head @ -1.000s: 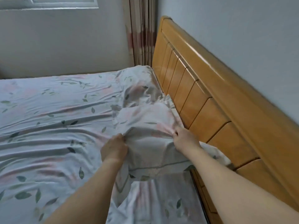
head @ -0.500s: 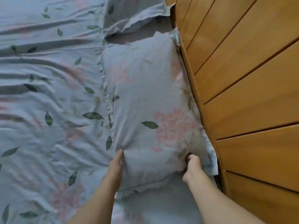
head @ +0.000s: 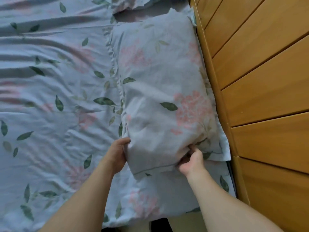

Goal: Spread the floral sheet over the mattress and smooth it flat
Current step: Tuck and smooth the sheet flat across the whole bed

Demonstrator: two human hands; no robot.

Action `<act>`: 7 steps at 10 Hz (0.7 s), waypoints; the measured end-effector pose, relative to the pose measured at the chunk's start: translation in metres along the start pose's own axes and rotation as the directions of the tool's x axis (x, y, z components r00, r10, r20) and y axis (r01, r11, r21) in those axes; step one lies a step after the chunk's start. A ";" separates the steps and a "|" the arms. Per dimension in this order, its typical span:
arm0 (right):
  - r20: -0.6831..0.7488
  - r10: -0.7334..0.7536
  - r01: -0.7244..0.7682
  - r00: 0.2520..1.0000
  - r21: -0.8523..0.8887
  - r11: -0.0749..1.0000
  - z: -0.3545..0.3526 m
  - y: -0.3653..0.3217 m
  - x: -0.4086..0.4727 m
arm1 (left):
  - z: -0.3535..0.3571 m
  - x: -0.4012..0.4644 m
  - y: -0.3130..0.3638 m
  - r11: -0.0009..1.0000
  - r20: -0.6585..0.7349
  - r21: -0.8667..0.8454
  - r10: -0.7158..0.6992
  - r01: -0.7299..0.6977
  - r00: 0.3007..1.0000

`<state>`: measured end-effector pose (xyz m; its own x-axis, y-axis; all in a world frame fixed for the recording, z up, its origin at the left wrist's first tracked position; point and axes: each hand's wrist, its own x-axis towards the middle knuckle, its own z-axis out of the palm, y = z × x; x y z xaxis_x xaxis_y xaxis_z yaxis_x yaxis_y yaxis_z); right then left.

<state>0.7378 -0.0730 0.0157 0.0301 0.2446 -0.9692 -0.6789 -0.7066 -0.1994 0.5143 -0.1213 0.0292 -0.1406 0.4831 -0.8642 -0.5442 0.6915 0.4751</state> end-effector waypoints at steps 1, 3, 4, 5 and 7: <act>-0.046 -0.057 0.055 0.997 -0.044 0.998 -0.009 0.010 0.010 | -0.018 -0.001 0.002 0.983 -0.121 0.139 0.133 -0.116 0.984; -0.309 -0.167 0.140 0.936 -0.108 0.984 -0.044 0.034 0.019 | -0.043 -0.011 -0.041 0.900 -0.175 0.415 -0.068 0.136 0.982; -0.435 -0.142 0.121 0.889 -0.075 0.990 -0.047 0.042 0.017 | -0.046 -0.017 -0.062 0.897 -0.183 0.416 -0.082 0.153 0.980; -0.547 -0.184 0.154 0.817 -0.101 0.983 -0.052 0.051 0.005 | -0.059 -0.025 -0.077 0.930 -0.269 0.359 0.024 0.077 0.963; -0.330 -0.309 -0.250 0.892 -0.929 0.273 -0.044 0.096 0.001 | -0.093 -0.037 -0.092 0.849 -0.221 0.525 0.065 0.063 0.973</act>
<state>0.7048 -0.1697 -0.0111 0.4791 0.2170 -0.8505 0.4889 -0.8707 0.0532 0.4929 -0.2530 0.0024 -0.3547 0.3962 -0.8469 -0.0365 0.8992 0.4360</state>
